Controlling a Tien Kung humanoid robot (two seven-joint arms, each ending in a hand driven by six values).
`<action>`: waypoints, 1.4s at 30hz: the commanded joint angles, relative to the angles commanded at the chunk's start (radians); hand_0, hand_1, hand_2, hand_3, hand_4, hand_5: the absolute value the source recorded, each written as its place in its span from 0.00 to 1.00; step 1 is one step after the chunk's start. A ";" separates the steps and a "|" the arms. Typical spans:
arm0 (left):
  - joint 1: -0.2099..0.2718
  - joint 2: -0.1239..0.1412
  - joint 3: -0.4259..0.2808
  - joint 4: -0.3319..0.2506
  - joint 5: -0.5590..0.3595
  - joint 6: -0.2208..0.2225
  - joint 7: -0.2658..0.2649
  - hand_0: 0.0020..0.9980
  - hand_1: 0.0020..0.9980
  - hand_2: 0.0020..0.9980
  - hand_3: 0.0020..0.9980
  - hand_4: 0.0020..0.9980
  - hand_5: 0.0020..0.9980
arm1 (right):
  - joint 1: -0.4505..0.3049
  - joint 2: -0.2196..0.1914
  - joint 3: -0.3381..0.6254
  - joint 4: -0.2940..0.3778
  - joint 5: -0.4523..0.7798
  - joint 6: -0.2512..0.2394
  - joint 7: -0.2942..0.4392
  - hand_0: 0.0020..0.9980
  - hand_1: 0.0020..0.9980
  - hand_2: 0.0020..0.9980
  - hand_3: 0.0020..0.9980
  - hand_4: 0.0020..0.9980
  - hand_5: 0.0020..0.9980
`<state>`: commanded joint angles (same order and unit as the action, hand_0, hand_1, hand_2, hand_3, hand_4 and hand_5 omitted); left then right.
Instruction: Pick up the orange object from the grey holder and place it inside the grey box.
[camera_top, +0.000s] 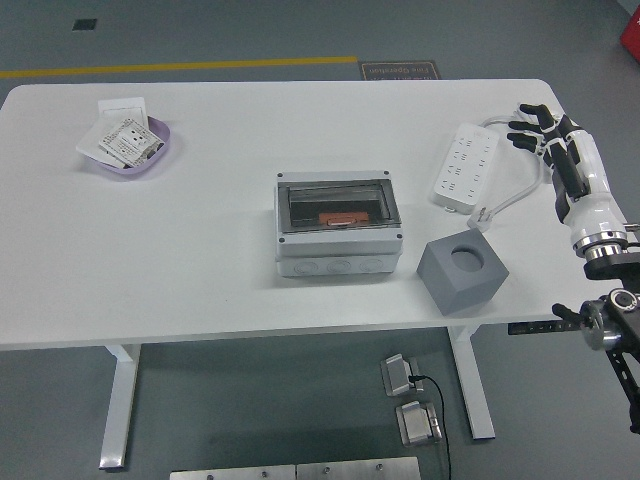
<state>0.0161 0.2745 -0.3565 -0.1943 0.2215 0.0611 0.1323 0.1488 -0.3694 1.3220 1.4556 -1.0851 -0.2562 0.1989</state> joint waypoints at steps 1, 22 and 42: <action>-0.001 0.001 -0.006 0.000 0.005 0.000 0.000 0.61 0.65 0.60 0.60 0.65 0.19 | -0.001 -0.001 0.001 0.001 -0.001 0.000 0.000 0.77 0.67 0.68 0.76 1.00 0.83; -0.055 0.013 -0.065 -0.007 0.063 -0.002 0.000 0.61 0.65 0.60 0.60 0.65 0.19 | -0.004 -0.017 0.021 0.014 -0.027 -0.012 -0.006 0.77 0.68 0.69 0.77 1.00 0.84; -0.067 0.031 -0.049 -0.014 0.071 -0.001 0.002 0.61 0.65 0.60 0.60 0.65 0.19 | -0.024 -0.025 0.071 0.027 -0.030 -0.015 0.002 0.78 0.66 0.68 0.76 1.00 0.84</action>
<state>-0.0510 0.3051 -0.4055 -0.2085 0.2929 0.0596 0.1341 0.1250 -0.3945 1.3932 1.4824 -1.1148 -0.2708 0.2009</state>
